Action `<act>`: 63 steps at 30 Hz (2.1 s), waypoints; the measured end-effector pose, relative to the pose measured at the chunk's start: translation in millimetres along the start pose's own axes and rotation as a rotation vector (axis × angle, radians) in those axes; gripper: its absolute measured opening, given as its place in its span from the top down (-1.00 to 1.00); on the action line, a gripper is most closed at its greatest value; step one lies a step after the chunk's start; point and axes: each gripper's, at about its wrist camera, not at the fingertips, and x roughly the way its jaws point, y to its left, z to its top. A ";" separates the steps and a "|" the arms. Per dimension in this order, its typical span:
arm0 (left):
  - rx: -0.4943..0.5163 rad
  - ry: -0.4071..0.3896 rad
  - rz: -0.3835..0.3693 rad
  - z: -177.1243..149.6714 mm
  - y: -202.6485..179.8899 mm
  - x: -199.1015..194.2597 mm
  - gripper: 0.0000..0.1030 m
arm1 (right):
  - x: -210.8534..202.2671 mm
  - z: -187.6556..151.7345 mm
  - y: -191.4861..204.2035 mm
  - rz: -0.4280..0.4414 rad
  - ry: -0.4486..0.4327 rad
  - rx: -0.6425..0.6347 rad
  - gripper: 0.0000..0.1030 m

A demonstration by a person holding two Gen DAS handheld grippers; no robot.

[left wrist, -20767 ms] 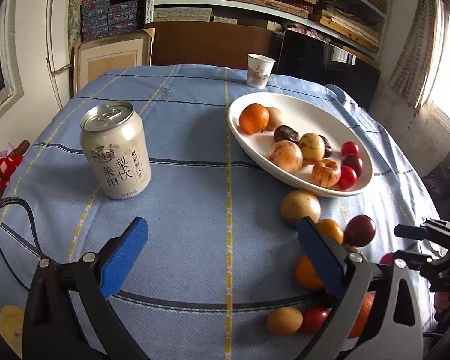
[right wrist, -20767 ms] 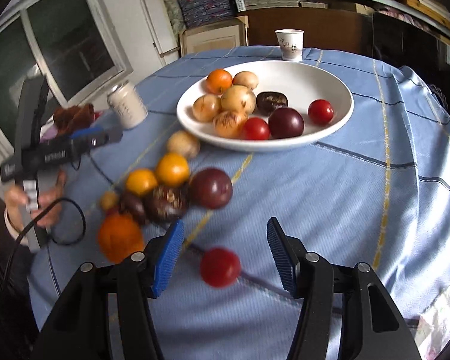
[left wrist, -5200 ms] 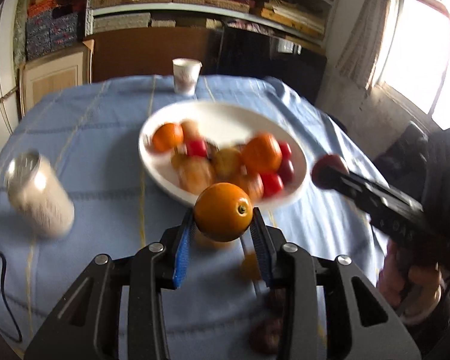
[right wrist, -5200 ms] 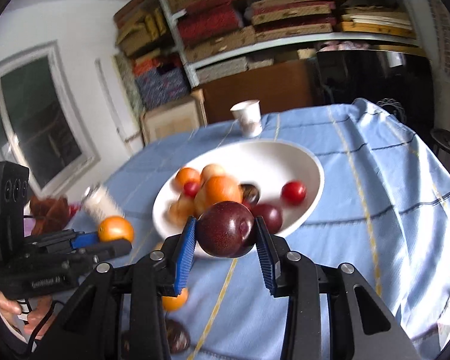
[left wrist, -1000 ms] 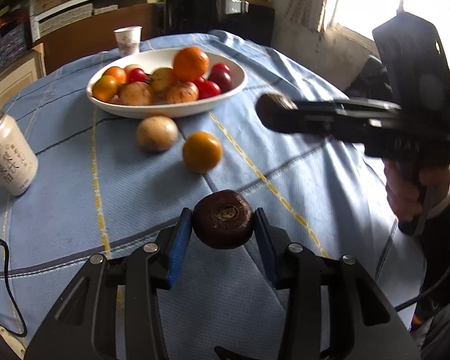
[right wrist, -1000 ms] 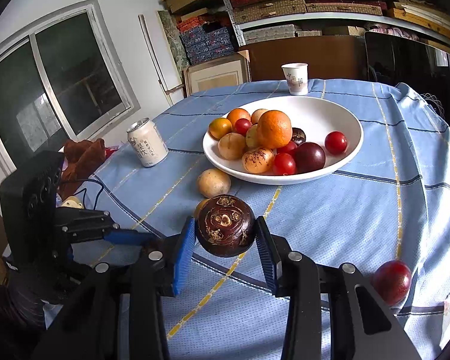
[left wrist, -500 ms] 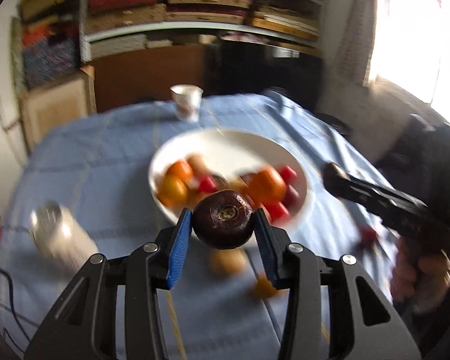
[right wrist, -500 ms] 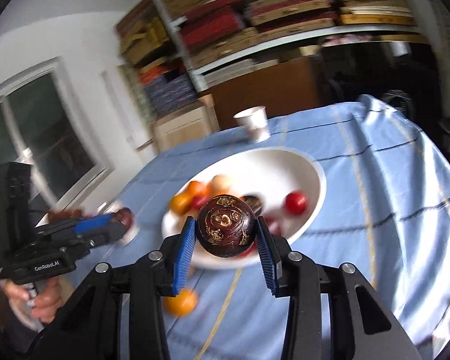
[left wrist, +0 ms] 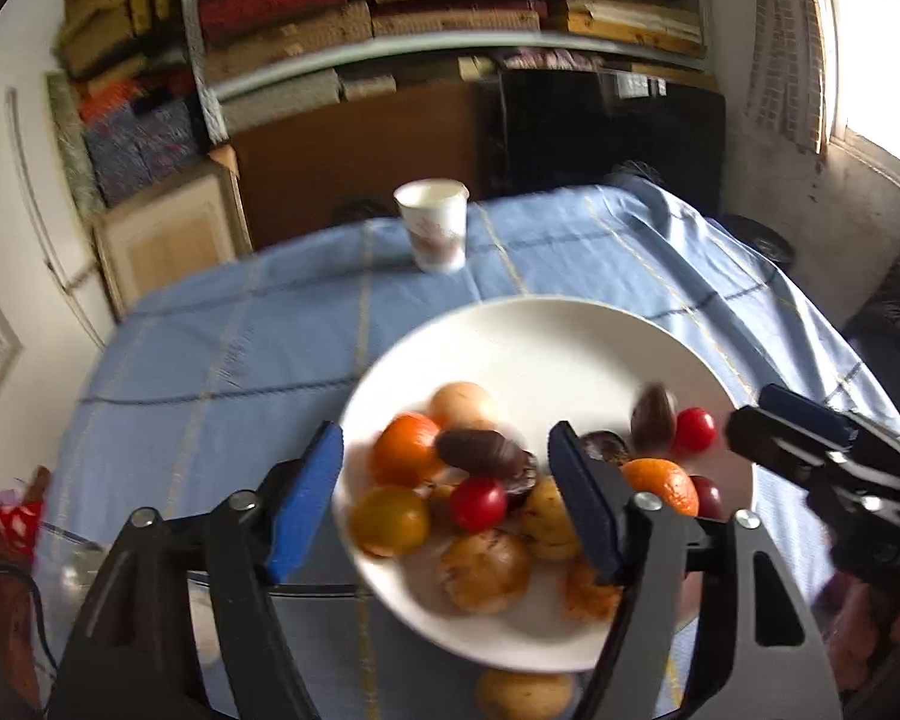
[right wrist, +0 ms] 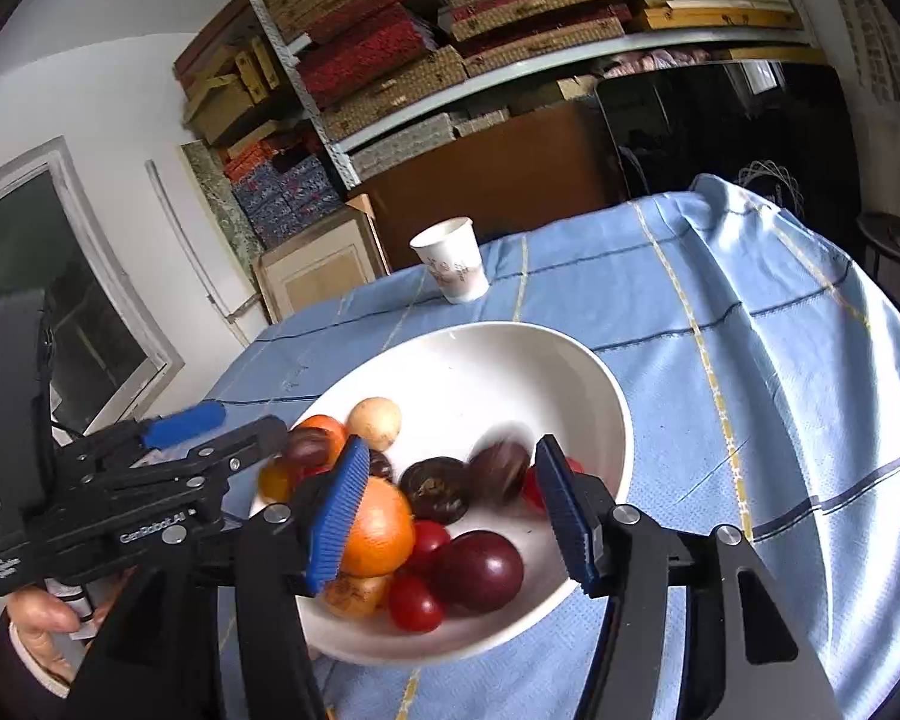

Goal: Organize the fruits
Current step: 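Release both dark brown fruits into the white plate with both grippers, then grasp an orange on the table with the right gripper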

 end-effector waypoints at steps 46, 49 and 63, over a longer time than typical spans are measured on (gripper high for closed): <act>-0.189 0.018 0.123 -126.8 56.1 -66.4 -0.90 | 5.3 -110.6 85.8 0.081 0.374 -0.273 0.20; -0.190 0.022 0.126 -127.3 56.4 -64.5 -0.90 | 8.5 -110.8 84.9 0.091 0.386 -0.268 0.24; -0.135 0.030 0.021 -127.6 39.8 -62.1 -0.89 | -41.7 -77.1 66.9 0.018 0.134 -0.231 0.24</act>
